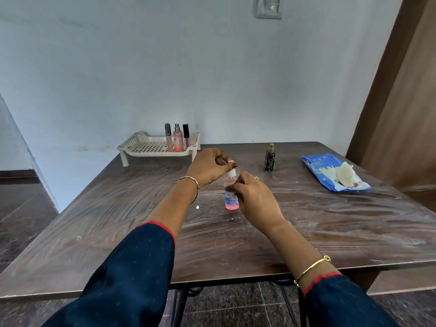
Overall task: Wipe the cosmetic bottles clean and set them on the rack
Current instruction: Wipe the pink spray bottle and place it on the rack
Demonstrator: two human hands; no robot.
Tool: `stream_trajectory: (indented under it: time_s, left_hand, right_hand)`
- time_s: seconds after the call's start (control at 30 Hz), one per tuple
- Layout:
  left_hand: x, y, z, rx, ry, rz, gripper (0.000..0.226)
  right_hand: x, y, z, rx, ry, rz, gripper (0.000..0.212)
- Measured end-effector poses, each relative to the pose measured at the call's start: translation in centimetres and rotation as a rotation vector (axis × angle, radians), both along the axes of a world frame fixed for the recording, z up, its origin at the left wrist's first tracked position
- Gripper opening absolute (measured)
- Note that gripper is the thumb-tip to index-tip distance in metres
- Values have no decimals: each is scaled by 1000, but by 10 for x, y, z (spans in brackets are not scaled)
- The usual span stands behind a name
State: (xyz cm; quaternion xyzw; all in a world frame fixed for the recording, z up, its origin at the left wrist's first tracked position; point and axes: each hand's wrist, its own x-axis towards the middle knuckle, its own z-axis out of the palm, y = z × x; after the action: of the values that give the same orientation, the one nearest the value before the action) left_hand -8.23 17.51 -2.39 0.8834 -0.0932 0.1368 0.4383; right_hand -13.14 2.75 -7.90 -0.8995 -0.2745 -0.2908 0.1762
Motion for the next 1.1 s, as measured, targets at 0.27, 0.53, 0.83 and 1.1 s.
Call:
stream_trajectory:
  time_s: [0.27,0.53,0.83,1.1]
  left_hand:
    - [3,-12,1,-5,25,25,18]
    - [4,-16,0,27,21,46,27]
    - [0,-24,0,85,-16,98,13]
    - [0,-26,-1,58,-22,113,27]
  right_hand:
    - [-6,-7,-14,-157,164,37,22]
    - [-6,-7,-8,-128,75,-12,29]
    - [-2,-1,13,-72,-30,-96,36]
    - [-13,-10,-6,-194,52,-29,35]
